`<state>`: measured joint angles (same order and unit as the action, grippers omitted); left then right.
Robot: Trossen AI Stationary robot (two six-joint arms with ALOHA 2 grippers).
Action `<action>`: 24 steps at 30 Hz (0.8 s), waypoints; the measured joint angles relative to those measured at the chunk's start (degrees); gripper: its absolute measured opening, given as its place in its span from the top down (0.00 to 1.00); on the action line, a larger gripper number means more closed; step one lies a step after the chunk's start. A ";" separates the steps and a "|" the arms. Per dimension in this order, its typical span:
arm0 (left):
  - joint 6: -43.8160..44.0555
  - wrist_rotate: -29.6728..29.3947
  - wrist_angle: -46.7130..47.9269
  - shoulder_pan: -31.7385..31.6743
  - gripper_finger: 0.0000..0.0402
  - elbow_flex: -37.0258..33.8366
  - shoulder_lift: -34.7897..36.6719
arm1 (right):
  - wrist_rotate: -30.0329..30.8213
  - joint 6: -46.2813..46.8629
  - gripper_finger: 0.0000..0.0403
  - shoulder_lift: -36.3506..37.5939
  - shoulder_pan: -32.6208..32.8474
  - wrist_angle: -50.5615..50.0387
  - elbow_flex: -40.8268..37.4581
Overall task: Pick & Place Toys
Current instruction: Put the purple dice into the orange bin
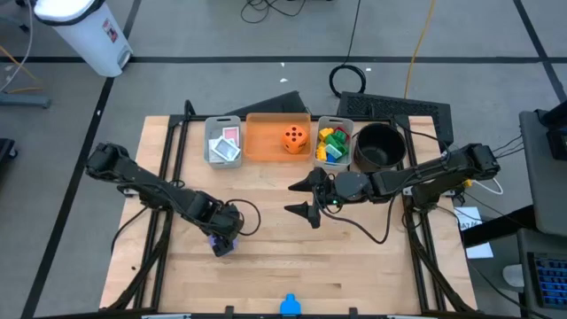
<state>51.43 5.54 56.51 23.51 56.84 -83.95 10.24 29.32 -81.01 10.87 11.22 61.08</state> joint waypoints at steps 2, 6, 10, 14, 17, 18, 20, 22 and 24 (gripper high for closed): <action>-0.30 0.32 -0.42 0.20 0.00 0.00 -0.32 | 0.00 0.00 0.15 0.00 0.00 0.01 0.00; -0.53 0.23 -0.46 0.57 0.00 0.00 -0.32 | 0.01 0.00 0.15 0.00 0.00 0.00 0.00; -1.63 -0.06 -0.50 1.16 0.00 -0.04 -0.34 | 0.02 0.00 0.15 0.02 0.00 0.00 0.00; -1.55 1.26 -0.40 1.25 0.00 -0.12 -0.31 | 0.02 0.00 0.15 0.00 0.00 -0.02 0.00; -2.31 3.58 -0.24 1.24 0.00 -0.17 -0.26 | 0.02 0.00 0.15 0.00 0.00 -0.02 0.00; -2.36 4.10 -0.23 1.22 0.00 -0.20 -0.26 | 0.02 0.00 0.15 0.00 0.00 -0.02 0.00; -2.37 4.94 -0.10 1.22 0.00 -0.22 -0.26 | 0.02 0.00 0.15 0.00 0.00 -0.02 0.00; -2.31 5.12 -0.06 1.22 0.00 -0.22 -0.26 | 0.04 -0.02 0.15 0.01 0.00 -0.04 0.00; -2.82 5.59 -0.06 1.22 0.00 -0.24 -0.26 | 0.02 -0.02 0.15 0.00 0.00 -0.04 0.00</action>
<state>48.61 11.13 56.45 24.73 56.60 -84.20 10.26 29.30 -81.01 10.87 11.18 61.08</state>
